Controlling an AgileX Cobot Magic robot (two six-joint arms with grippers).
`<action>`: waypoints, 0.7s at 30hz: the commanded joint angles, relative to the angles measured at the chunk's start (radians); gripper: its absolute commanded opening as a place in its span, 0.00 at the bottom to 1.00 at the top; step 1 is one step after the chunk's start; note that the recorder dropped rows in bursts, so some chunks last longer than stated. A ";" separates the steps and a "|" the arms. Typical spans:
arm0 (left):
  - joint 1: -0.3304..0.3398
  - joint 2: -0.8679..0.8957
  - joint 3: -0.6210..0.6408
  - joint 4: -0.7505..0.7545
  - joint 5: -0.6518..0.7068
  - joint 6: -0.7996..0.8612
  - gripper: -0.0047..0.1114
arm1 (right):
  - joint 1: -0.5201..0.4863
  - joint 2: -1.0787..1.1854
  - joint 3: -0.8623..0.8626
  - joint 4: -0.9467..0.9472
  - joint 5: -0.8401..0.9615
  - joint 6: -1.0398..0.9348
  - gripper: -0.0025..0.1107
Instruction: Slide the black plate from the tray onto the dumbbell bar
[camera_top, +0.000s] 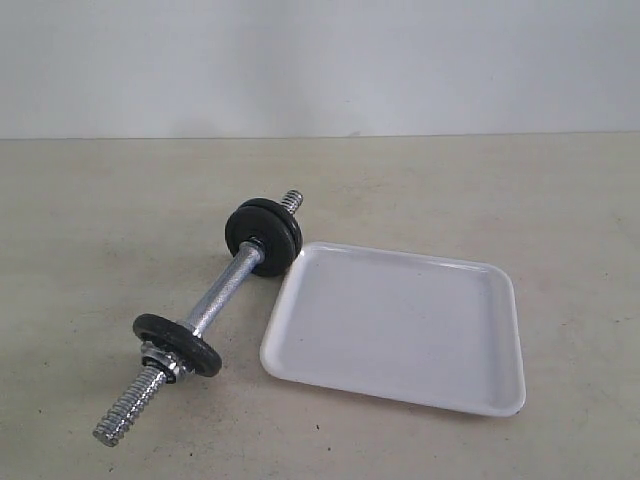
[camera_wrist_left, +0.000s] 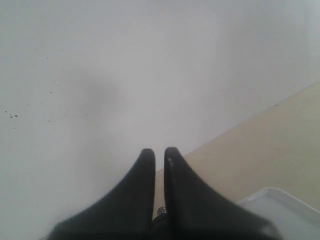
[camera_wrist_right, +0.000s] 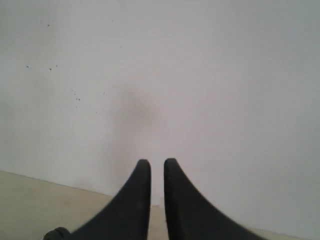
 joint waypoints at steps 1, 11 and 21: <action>0.000 -0.004 0.024 -0.021 -0.019 0.004 0.08 | 0.001 -0.002 0.154 0.101 -0.167 -0.006 0.09; 0.000 -0.004 0.127 -0.092 -0.111 0.001 0.08 | 0.001 -0.002 0.279 0.155 -0.313 0.047 0.09; 0.000 -0.004 0.225 -0.092 -0.115 -0.086 0.08 | 0.001 -0.002 0.279 0.178 -0.222 0.068 0.09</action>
